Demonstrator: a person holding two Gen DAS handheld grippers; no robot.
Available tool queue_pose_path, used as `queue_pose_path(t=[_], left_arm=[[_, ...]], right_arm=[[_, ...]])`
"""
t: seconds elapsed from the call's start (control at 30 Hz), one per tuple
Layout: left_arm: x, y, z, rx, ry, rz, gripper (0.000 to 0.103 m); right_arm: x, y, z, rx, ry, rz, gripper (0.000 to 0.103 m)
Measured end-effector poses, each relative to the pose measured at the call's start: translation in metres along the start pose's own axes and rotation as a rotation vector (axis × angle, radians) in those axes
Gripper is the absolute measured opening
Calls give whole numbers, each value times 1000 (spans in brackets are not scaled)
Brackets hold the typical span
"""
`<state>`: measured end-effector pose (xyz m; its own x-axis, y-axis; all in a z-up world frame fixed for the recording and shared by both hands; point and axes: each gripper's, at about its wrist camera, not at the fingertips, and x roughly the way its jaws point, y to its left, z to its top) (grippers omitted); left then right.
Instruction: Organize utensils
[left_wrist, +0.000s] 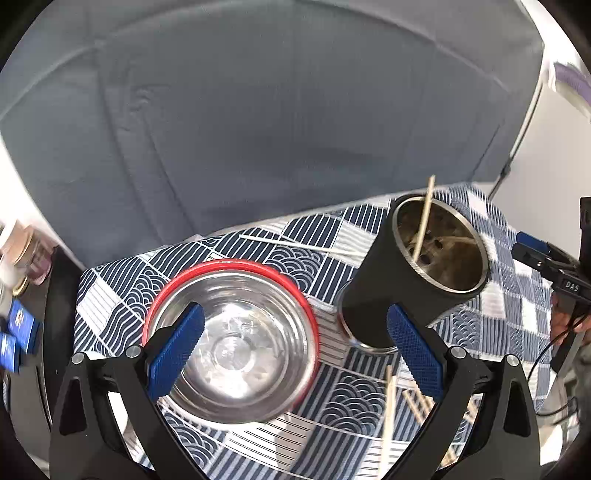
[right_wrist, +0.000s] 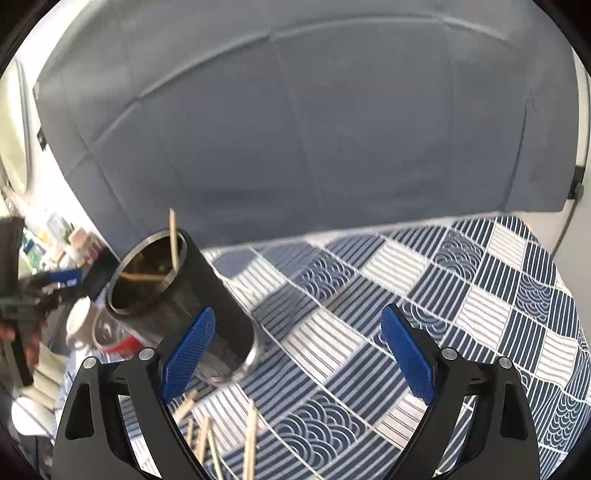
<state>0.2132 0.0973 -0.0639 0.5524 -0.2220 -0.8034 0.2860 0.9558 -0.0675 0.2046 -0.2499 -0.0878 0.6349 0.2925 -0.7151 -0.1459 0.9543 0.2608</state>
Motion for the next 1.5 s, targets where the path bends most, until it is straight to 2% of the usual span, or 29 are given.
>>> queue_pose_path(t=[0.37,0.67,0.87,1.03,1.17,1.27,1.3,1.33,1.37,1.4,1.47,1.5], left_arm=[[97,9,33,245,209,-48,97],[168,-6,58,465,335,-95,97],[208,-17,69,554,411,-110,97],[230,-21,68,602,479,-126,84],[238,-18,69,579,501,-154,85],[239,-21,68,592,514,-147,85],[240,-22,69,589,523,-142,85],[241,-23,69,588,529,-137,84],[241,-25,69,590,531,-133,83],[241,-27,69,594,532,-130,81],[239,-30,68,598,536,-128,76],[238,-32,67,601,537,-127,72]], right_arm=[[49,-28,-37,-24,199,-36,87],[71,-39,-50,-7,257,-50,87],[76,-43,-54,17,270,-66,87],[79,-48,-54,35,274,-69,87],[84,-50,-53,56,275,-72,87],[94,-52,-52,81,310,-110,86],[98,-55,-52,103,327,-119,85],[99,-56,-52,111,327,-135,75],[98,-55,-51,100,319,-156,57],[99,-54,-50,83,322,-187,49],[99,-54,-49,68,331,-214,27],[99,-56,-49,71,334,-215,26]])
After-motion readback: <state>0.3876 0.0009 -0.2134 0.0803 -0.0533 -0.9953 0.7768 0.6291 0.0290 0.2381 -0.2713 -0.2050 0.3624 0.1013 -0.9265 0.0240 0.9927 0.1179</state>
